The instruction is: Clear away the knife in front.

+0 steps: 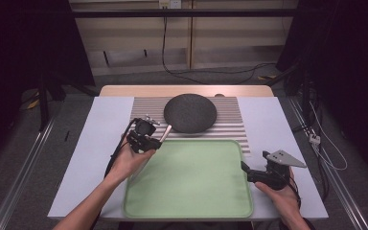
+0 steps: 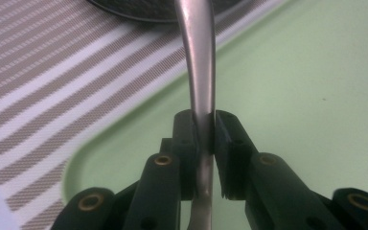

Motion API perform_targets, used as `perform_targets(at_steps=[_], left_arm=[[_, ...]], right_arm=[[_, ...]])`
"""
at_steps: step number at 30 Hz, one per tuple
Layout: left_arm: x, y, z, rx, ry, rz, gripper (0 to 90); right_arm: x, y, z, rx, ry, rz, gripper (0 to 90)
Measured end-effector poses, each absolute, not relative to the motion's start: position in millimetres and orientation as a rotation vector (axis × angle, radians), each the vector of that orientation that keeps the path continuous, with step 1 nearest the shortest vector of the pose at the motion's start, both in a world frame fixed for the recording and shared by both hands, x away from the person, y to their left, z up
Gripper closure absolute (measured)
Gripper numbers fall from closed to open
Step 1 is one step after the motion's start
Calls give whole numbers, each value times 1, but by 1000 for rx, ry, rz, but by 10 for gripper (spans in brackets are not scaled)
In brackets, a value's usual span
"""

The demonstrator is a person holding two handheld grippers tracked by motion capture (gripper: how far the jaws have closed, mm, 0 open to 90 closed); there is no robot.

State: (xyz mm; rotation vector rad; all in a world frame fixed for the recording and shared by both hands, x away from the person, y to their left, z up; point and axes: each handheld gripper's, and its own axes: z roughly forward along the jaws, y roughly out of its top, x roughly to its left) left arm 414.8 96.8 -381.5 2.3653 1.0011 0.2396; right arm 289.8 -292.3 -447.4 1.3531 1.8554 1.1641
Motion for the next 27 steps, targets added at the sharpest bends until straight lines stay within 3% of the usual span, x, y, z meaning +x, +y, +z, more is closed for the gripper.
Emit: perform_targets(at_steps=[27], left_arm=[[396,89,-423,2460,998,143,798]], right_arm=[[291,-292,-448,1355,1865,1158,80]])
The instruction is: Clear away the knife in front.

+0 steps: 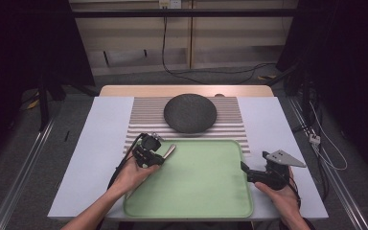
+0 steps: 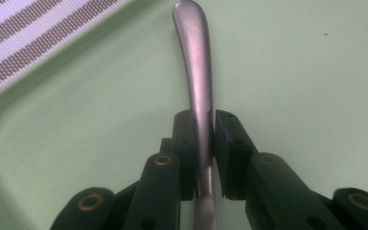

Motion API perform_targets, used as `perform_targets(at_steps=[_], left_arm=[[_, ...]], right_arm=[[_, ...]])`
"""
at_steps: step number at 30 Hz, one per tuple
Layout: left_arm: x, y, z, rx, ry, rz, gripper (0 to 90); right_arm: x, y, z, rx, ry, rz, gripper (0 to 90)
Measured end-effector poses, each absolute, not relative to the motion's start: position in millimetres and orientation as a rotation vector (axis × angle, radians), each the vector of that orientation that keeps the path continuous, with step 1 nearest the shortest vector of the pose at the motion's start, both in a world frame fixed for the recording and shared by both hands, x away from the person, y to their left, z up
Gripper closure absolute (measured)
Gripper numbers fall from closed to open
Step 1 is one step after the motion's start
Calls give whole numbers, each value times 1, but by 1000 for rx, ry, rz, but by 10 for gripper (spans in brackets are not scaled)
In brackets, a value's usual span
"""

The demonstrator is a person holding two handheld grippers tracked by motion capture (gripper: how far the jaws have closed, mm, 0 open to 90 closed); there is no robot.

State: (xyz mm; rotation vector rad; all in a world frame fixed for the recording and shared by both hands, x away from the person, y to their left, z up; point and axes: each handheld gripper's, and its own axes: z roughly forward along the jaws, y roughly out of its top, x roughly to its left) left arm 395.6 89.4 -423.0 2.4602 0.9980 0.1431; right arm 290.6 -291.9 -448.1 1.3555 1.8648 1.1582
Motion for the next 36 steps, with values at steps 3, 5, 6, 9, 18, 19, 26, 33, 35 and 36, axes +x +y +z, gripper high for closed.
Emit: perform_targets(at_steps=[3,5,6,9,18,19,26,33,35,36], left_arm=[[395,90,-425,2464,999,138,798],[396,91,-425,2459,998,145,797],[396,91,-425,2459,998,145,796],[396,94,-427,2447,975,147,793],[392,99,-428,2469,902,140,777],[392,99,-428,2469,902,140,770],[392,102,-428,2457,908,121,628],[396,100,-428,2386,854,173,368],[396,99,-428,2377,852,170,316],[396,99,-428,2384,841,188,292]], right_arm=[[290,-292,-448,1353,1867,1160,80],[290,-292,-448,1355,1866,1159,80],[290,-292,-448,1356,1866,1159,80],[290,-292,-448,1354,1866,1159,80],[290,-292,-448,1354,1868,1160,80],[290,-291,-448,1352,1869,1159,81],[290,-292,-448,1352,1872,1160,81],[290,-292,-448,1352,1876,1161,84],[290,-292,-449,1348,1882,1157,84],[290,-292,-449,1347,1882,1158,84]])
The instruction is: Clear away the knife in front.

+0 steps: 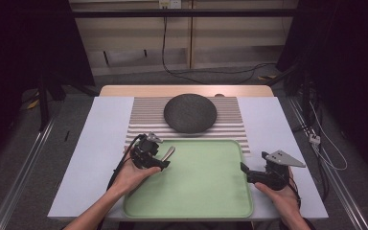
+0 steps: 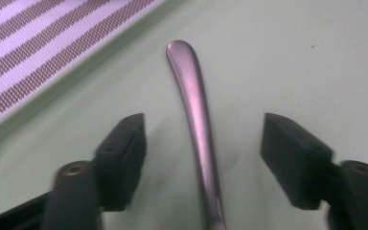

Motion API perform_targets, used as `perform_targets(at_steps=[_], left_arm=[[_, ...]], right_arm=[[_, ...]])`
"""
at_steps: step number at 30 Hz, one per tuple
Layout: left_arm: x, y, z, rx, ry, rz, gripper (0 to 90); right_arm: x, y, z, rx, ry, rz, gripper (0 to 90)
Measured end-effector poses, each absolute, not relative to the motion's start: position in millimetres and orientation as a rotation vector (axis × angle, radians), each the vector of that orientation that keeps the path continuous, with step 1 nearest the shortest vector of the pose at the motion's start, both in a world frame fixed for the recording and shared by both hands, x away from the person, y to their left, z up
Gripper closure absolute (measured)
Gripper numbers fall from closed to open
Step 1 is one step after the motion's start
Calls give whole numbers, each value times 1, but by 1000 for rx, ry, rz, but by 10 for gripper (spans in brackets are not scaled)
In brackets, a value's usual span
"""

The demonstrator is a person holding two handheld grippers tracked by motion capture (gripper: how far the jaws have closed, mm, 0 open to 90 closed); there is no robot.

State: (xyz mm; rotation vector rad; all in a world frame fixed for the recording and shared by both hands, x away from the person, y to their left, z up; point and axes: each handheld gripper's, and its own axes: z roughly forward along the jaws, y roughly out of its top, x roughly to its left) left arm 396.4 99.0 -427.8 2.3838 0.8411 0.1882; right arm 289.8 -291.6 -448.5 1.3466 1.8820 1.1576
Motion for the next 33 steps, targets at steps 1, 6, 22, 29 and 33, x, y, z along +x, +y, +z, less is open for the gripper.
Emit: perform_targets(at_steps=[1,6,22,29,33], left_arm=[[396,98,-428,2391,845,202,298],[396,94,-426,2373,832,232,238],[384,73,-436,2366,694,251,722],[391,78,-439,2389,695,255,880],[393,78,-439,2380,709,261,900]], right_arm=[[290,-292,-448,1347,1881,1159,84],[290,-292,-449,1355,1879,1167,77],[289,-294,-448,1354,1876,1169,76],[289,-294,-448,1358,1872,1164,76],[289,-293,-448,1357,1873,1163,76]])
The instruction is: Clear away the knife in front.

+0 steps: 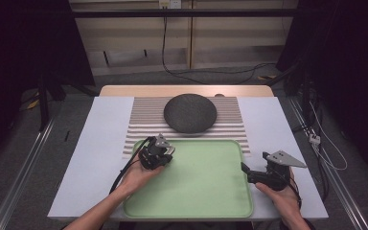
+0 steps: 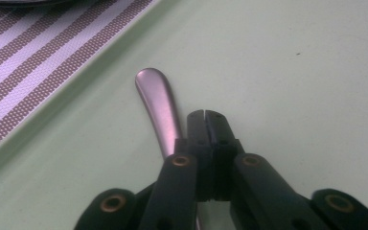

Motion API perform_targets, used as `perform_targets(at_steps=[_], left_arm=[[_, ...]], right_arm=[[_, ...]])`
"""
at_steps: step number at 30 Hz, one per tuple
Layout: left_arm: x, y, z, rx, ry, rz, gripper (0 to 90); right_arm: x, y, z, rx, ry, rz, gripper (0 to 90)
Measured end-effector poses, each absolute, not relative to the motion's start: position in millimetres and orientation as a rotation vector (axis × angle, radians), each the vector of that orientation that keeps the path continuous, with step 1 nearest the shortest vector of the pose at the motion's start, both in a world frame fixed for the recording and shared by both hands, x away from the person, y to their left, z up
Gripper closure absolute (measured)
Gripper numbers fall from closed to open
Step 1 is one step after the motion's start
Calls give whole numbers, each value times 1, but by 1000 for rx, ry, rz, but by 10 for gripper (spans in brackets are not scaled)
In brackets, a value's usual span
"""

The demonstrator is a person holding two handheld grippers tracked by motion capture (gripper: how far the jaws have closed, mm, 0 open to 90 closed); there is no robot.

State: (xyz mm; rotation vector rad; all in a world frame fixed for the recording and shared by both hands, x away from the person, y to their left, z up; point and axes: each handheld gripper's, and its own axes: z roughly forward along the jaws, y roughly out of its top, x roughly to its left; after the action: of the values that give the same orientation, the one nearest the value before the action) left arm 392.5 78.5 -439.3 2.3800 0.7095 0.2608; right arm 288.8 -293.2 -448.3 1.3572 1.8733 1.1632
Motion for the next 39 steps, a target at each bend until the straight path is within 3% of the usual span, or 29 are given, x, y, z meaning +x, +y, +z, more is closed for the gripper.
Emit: perform_targets(at_steps=[18,39], left_arm=[[395,86,-436,2432,718,303,900],[391,106,-435,2424,764,238,900]], right_arm=[[289,-293,-448,1358,1879,1162,76],[290,-292,-448,1357,1881,1159,77]])
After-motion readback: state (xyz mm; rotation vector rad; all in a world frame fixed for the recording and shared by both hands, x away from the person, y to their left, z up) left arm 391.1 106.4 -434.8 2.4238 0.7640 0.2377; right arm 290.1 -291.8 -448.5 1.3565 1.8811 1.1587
